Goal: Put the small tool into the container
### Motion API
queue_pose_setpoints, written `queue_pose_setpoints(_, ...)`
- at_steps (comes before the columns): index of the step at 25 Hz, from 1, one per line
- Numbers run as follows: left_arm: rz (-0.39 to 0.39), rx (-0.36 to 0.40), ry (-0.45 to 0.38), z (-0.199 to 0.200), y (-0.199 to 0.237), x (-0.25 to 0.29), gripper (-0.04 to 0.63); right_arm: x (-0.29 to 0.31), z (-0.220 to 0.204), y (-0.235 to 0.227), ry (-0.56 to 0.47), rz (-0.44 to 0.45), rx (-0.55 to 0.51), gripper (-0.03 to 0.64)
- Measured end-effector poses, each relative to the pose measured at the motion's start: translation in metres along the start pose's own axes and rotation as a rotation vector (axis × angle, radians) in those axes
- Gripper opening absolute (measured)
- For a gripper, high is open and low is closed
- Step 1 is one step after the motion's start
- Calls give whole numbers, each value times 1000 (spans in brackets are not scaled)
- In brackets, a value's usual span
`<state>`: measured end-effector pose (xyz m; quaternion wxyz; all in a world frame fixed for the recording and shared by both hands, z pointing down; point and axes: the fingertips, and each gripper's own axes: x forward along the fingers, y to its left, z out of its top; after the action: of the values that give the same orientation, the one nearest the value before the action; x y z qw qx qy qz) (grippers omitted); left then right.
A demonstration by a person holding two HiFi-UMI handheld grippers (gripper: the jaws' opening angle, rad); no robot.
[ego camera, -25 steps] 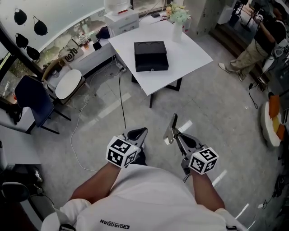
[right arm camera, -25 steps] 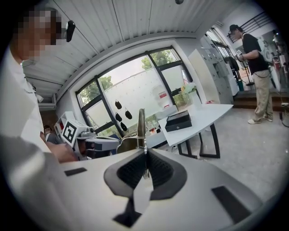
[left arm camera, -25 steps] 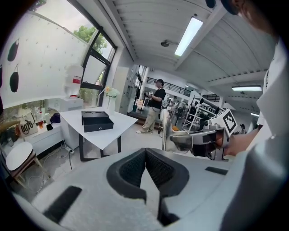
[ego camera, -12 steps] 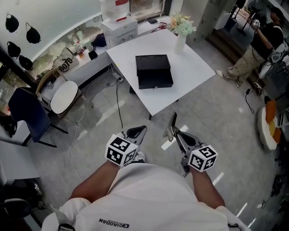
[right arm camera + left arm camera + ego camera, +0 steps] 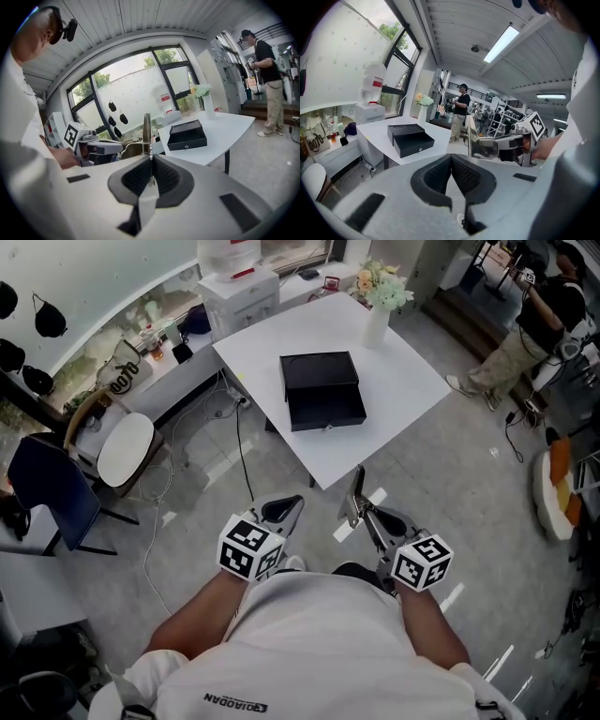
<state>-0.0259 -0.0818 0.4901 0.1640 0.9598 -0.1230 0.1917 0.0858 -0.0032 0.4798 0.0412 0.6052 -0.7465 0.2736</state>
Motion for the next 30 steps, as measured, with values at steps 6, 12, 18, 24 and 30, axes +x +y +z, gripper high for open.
queue_pose_setpoints(6, -2, -23, 28, -4, 13, 11, 9, 17, 7, -13, 12, 0, 14, 12)
queue_pose_setpoints(12, 20, -27, 30, 9, 27, 35, 9, 37, 23, -38, 17, 30, 10, 12)
queue_pose_setpoints(18, 67, -49, 19, 36, 48, 63, 9, 66, 55, -67, 24, 92, -10, 12)
queue_pose_setpoints(24, 153, -112, -14, 63, 80, 95, 9, 97, 82, -104, 60, 169, -48, 12)
queue_pose_setpoints(30, 238, -129, -28, 81, 96, 118, 9, 123, 101, -134, 95, 245, -75, 12)
